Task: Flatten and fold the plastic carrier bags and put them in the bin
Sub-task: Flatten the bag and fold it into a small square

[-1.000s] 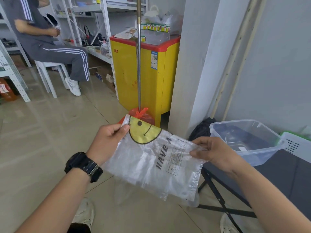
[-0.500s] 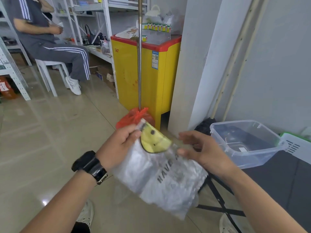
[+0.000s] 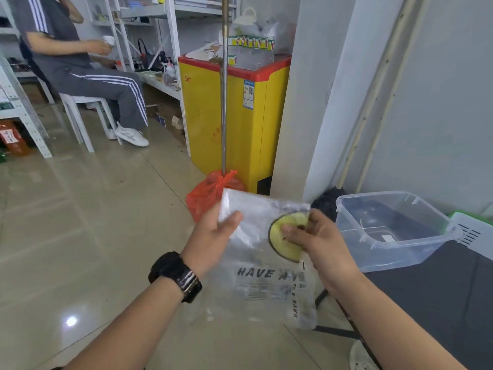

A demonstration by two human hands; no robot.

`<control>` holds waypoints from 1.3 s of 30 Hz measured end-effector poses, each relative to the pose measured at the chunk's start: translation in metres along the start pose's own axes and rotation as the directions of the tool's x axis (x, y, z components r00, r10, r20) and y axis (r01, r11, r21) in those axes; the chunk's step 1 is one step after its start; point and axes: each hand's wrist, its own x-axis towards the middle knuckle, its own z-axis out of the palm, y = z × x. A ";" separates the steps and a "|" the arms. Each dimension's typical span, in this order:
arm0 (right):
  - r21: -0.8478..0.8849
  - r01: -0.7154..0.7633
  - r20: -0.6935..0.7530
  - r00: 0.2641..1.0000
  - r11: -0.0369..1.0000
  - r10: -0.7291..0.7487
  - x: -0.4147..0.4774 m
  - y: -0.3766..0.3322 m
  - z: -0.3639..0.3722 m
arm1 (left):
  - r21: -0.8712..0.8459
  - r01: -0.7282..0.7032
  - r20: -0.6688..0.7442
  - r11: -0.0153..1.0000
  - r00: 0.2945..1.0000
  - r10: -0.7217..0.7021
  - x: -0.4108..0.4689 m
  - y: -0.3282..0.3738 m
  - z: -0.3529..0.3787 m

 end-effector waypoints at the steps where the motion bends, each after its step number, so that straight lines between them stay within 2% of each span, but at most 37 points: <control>1: -0.127 0.066 -0.036 0.997 0.990 -0.071 -0.001 -0.005 0.000 | 0.056 -0.040 0.027 0.998 0.999 0.039 0.000 0.000 0.002; 2: -0.246 0.142 -0.053 0.986 0.959 -0.159 -0.003 -0.009 0.000 | 0.103 -0.079 0.071 0.992 0.995 0.072 0.000 -0.001 0.004; 4: -0.367 0.294 0.039 0.953 0.883 -0.301 -0.010 -0.019 0.003 | 0.223 -0.113 0.181 0.968 0.981 0.073 -0.006 -0.001 0.010; 6: -0.409 0.357 0.204 0.933 0.840 -0.298 -0.015 -0.020 0.009 | 0.367 -0.164 0.270 0.916 0.961 0.064 -0.013 0.000 0.018; 8: -0.432 0.383 0.284 0.917 0.816 -0.280 -0.014 -0.015 0.013 | 0.470 -0.246 0.330 0.848 0.940 0.089 -0.019 0.000 0.023; 11: -0.294 0.293 0.138 0.955 0.910 -0.262 -0.005 -0.014 0.004 | 0.453 -0.242 0.333 0.858 0.939 0.089 -0.020 -0.002 0.022; 14: -0.162 0.170 -0.019 0.984 0.972 -0.176 0.002 -0.019 -0.010 | 0.250 -0.116 0.252 0.961 0.966 0.051 -0.018 0.001 0.016; 16: -0.116 0.127 -0.067 0.989 0.985 -0.135 0.003 -0.022 -0.016 | 0.208 -0.102 0.209 0.973 0.976 0.057 -0.014 0.001 0.011; 23: -0.030 0.079 -0.078 0.994 0.996 -0.081 0.004 -0.024 -0.025 | 0.133 -0.102 0.162 0.986 0.984 0.079 -0.010 0.000 0.001; 26: -0.030 0.076 -0.073 0.994 0.997 -0.078 0.003 -0.025 -0.026 | 0.176 -0.105 0.146 0.979 0.986 0.079 -0.009 -0.002 -0.001; 31: -0.009 0.062 -0.143 0.988 0.998 -0.062 0.006 -0.030 -0.035 | 0.272 -0.078 0.167 0.959 0.985 0.033 -0.006 -0.006 -0.015; 34: 0.030 0.041 -0.170 0.985 0.999 -0.035 0.007 -0.032 -0.042 | 0.270 -0.085 0.183 0.959 0.982 0.035 -0.004 -0.005 -0.025; 39: 0.079 0.024 -0.177 0.984 0.997 -0.009 0.010 -0.035 -0.053 | 0.205 -0.032 0.120 0.978 0.993 0.008 -0.002 -0.005 -0.037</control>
